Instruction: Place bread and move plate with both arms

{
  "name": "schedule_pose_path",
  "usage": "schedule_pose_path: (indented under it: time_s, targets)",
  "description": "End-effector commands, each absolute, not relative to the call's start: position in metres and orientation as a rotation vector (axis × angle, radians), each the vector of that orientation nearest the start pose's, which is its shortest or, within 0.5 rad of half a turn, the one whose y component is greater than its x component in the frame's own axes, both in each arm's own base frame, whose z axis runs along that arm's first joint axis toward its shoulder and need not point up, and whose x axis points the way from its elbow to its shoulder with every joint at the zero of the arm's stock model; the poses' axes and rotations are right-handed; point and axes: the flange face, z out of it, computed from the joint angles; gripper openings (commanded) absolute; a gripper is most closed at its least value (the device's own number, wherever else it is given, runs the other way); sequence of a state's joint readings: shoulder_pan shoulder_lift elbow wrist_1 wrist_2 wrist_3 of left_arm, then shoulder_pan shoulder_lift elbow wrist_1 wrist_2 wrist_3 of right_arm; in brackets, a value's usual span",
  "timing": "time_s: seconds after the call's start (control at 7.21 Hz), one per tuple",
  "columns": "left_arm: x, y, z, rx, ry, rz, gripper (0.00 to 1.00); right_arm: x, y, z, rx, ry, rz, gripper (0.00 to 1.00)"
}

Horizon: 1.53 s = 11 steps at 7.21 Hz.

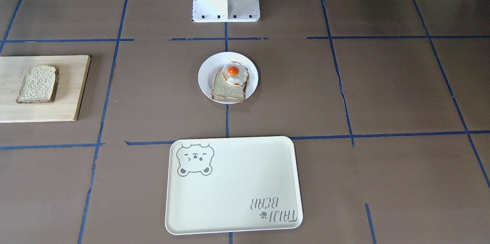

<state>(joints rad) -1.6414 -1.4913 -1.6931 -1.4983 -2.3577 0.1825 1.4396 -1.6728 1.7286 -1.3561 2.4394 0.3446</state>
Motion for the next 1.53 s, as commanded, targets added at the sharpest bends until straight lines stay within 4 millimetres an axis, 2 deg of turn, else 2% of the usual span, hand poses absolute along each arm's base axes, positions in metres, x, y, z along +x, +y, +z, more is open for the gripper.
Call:
schedule_pose_path:
  time_s: [0.0,0.14,0.28,0.42,0.55,0.83,0.97,1.11,1.25,1.39]
  targets:
    - [-0.095,-0.45,0.641,0.075,0.784,0.096,1.0,-0.07,-0.432,0.606,0.06,-0.928,0.134,0.99]
    - [-0.094,-0.45,0.64,0.076,0.785,0.098,1.0,-0.105,-0.418,0.612,0.056,-0.936,0.133,0.99]
    - [-0.094,-0.45,0.64,0.076,0.785,0.098,1.0,-0.13,-0.412,0.617,0.046,-0.939,0.154,0.99]
    - [-0.094,-0.45,0.64,0.076,0.785,0.098,1.0,-0.135,-0.408,0.638,0.039,-0.937,0.143,0.99]
    - [-0.094,-0.45,0.64,0.076,0.785,0.098,1.0,-0.143,-0.405,0.651,0.026,-0.929,0.124,0.99]
    - [-0.094,-0.451,0.639,0.077,0.785,0.098,1.0,-0.146,-0.402,0.663,0.011,-0.908,0.128,0.99]
    - [-0.094,-0.451,0.638,0.08,0.785,0.1,1.0,-0.146,-0.401,0.667,0.006,-0.902,0.131,0.9]
    - [-0.094,-0.451,0.638,0.08,0.785,0.1,1.0,-0.145,-0.4,0.668,0.005,-0.901,0.132,0.68]
    - [-0.094,-0.451,0.637,0.083,0.785,0.101,1.0,-0.145,-0.401,0.668,0.006,-0.898,0.134,0.53]
    - [-0.094,-0.451,0.637,0.082,0.785,0.102,1.0,-0.145,-0.401,0.669,0.01,-0.894,0.136,0.44]
